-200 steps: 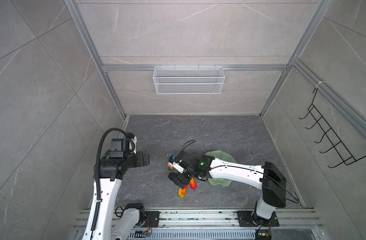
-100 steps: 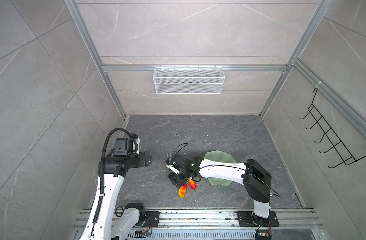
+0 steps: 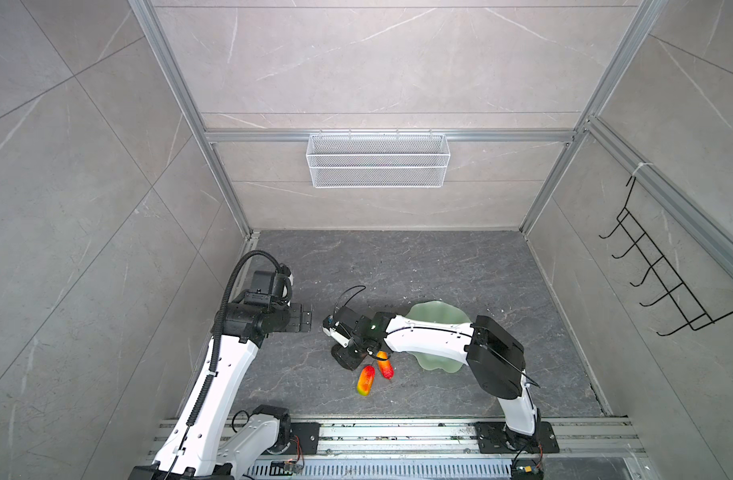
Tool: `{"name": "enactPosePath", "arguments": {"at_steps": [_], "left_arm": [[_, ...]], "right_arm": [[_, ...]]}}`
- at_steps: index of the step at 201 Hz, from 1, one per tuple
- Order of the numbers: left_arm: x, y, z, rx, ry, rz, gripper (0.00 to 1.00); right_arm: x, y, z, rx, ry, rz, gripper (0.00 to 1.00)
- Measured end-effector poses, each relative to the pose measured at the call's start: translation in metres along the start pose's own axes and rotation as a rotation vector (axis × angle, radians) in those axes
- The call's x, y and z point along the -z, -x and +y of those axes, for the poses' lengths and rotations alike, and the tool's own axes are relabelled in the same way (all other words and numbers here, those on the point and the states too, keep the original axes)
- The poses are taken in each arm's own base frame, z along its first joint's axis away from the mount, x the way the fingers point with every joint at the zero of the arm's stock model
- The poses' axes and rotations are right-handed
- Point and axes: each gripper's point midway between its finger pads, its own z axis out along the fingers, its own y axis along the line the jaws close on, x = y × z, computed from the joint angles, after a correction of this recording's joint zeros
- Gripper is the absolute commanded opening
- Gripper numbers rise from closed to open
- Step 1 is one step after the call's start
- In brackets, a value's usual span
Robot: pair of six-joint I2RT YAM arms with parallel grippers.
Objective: Place and organize the fake fruits in the fruit bowl
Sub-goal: 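Reach the right gripper to the dark avocado and grasp it, then carry the avocado into the green bowl and open the right gripper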
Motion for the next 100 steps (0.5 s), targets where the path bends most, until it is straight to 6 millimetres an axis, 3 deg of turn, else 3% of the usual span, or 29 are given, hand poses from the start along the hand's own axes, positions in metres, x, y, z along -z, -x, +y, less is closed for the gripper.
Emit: {"name": "enactPosePath", "arguments": {"at_steps": [29,55,79,100], "left_arm": [[-0.007,0.002,0.000,0.000,0.003,-0.005,1.00],[-0.013,0.004,-0.001,-0.002,0.002,0.002,1.00],[-0.016,0.007,-0.002,-0.004,0.000,-0.003,1.00],[-0.016,0.010,-0.003,-0.004,-0.006,-0.015,1.00]], "right_arm": [[0.026,0.008,0.004,0.024,0.015,-0.019,0.24],[0.080,0.025,-0.003,0.005,0.037,-0.111,0.24],[0.140,0.033,-0.050,-0.093,-0.010,-0.236,0.18],[0.170,0.013,-0.113,-0.230,-0.123,-0.276,0.17]]}}
